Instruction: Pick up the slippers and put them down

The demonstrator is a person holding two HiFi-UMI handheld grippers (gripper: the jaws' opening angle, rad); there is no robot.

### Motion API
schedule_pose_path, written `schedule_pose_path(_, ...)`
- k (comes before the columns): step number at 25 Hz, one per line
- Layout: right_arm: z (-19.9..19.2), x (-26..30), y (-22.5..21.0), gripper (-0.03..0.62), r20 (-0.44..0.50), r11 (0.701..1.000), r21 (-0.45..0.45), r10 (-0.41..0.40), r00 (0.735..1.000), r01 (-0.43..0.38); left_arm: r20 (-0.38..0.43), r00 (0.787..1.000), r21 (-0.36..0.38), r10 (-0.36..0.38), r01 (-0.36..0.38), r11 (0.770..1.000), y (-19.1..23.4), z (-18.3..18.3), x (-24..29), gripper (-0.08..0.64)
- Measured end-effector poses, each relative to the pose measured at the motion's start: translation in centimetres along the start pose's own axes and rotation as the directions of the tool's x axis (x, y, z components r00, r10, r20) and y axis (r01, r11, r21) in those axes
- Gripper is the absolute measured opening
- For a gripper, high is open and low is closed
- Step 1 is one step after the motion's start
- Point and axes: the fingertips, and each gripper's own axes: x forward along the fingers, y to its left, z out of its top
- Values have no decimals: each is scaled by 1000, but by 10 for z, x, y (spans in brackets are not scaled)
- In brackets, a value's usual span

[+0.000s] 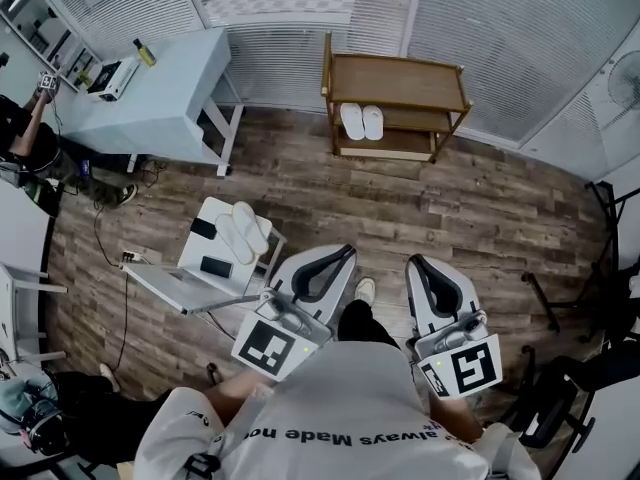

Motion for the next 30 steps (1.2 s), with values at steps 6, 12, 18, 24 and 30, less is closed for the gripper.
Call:
schedule_pose_path(6, 8, 23, -62, 18, 2, 999, -2, 38, 999, -38, 0, 1000, 0, 25, -25, 1000, 12, 8, 69, 20)
schedule_pose_path(12, 6, 42, -113, 18, 1, 998, 9, 70, 998, -70, 0, 998, 7, 63, -63, 998, 23, 9, 118, 20)
schedule_pose_path(18, 5, 60, -144, 18, 5, 996, 5, 94, 996, -94, -15, 997, 17, 78, -77, 997, 31, 3, 149, 20)
schedule_pose_path(24, 2, 83, -159, 18, -2, 994, 3, 111, 994, -111, -25, 995, 12, 96, -96, 995, 53, -2, 169, 20)
schedule_pose_path(30, 2, 112, -175, 18, -7, 994, -15, 108, 994, -108, -12, 996, 6, 92, -92, 996, 83, -6, 192, 20)
